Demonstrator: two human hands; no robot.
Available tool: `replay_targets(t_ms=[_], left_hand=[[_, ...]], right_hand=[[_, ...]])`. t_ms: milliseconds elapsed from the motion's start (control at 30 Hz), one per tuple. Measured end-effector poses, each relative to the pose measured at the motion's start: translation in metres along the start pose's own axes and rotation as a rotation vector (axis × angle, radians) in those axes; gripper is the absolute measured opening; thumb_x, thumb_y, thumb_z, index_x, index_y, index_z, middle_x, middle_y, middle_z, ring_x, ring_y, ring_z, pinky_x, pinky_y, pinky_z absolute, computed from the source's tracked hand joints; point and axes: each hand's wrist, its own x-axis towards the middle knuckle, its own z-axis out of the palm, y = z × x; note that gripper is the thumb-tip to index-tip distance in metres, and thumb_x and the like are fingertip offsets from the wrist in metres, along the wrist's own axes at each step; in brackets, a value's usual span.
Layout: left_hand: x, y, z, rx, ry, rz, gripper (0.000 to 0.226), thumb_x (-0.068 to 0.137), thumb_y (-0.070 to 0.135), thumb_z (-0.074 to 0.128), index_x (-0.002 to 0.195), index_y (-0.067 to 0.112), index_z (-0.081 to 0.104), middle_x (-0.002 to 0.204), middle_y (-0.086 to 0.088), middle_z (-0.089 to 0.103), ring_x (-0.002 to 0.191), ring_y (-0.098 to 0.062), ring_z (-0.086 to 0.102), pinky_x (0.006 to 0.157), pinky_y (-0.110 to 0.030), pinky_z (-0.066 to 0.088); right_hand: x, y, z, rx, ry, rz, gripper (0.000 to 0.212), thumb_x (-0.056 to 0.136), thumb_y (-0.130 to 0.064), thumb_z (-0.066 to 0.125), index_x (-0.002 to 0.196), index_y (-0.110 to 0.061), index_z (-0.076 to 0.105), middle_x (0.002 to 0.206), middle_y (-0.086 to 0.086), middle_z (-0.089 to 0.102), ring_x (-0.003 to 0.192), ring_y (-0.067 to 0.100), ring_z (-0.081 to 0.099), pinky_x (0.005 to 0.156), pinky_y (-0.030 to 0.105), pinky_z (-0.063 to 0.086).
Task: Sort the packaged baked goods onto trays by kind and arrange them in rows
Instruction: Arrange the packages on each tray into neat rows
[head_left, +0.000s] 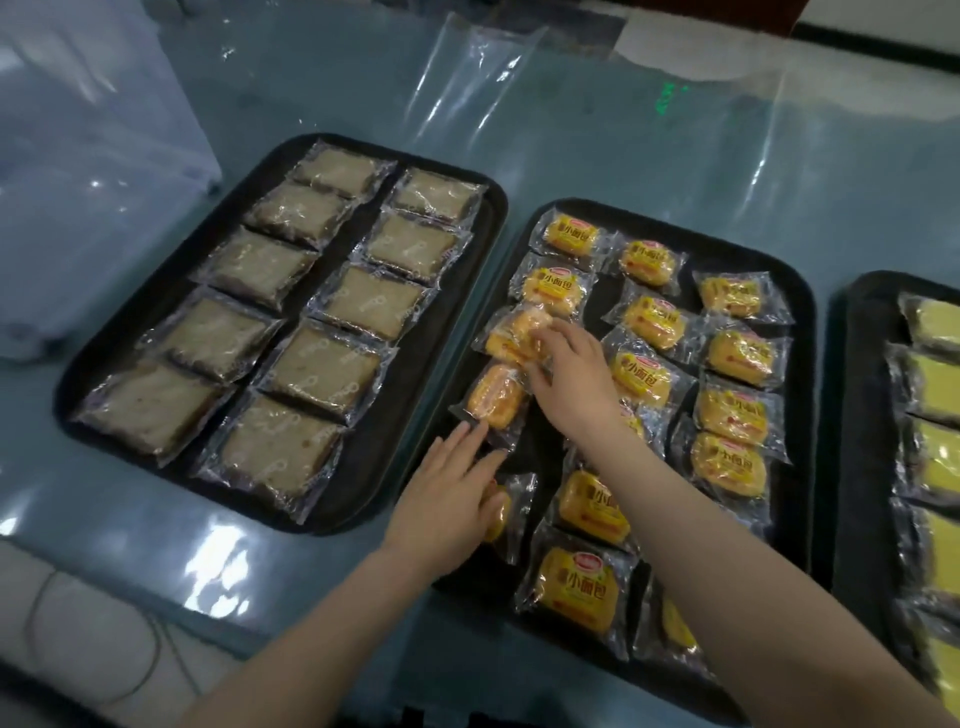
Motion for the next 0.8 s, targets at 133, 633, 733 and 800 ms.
replay_targets(t_ms=[133, 633, 733, 800], left_hand=[[-0.003, 0.003, 0.018, 0.121, -0.085, -0.095, 0.07, 0.091, 0.059, 0.017, 0.144, 0.029, -0.017, 0.156, 0.002, -0.017, 0.139, -0.014, -0.023, 0.111, -0.035, -0.014], [-0.002, -0.001, -0.013, -0.05, -0.077, -0.093, 0.086, 0.085, 0.067, 0.032, 0.144, 0.031, -0.02, 0.152, 0.006, -0.027, 0.14, -0.008, -0.021, 0.113, -0.028, -0.01], [0.03, 0.002, -0.019, -0.069, -0.014, -0.064, 0.085, 0.091, 0.042, 0.053, 0.15, 0.031, -0.006, 0.157, 0.006, -0.015, 0.142, -0.009, -0.008, 0.115, -0.031, 0.006], [0.05, 0.004, -0.02, -0.033, -0.069, -0.052, 0.087, 0.089, 0.034, 0.06, 0.151, 0.028, -0.001, 0.158, 0.004, -0.012, 0.145, -0.015, -0.004, 0.115, -0.034, 0.012]], right_hand=[[0.004, 0.004, 0.005, 0.024, -0.045, 0.027, 0.052, 0.091, -0.028, 0.059, 0.14, -0.024, 0.043, 0.149, 0.001, 0.038, 0.14, 0.025, 0.029, 0.114, 0.044, 0.028], [-0.009, 0.011, -0.012, 0.337, 0.171, 0.168, 0.028, 0.1, -0.022, 0.042, 0.127, -0.026, 0.047, 0.089, -0.009, 0.062, 0.069, 0.007, 0.057, 0.053, 0.026, 0.042], [-0.013, 0.016, -0.02, 0.532, 0.213, 0.261, 0.02, 0.099, -0.022, 0.045, 0.119, -0.024, 0.047, 0.097, -0.018, 0.056, 0.08, -0.005, 0.057, 0.06, 0.015, 0.044], [-0.016, 0.02, -0.025, 0.631, 0.217, 0.343, 0.01, 0.099, -0.024, 0.046, 0.109, -0.028, 0.047, 0.096, -0.018, 0.057, 0.081, -0.007, 0.057, 0.061, 0.013, 0.044]])
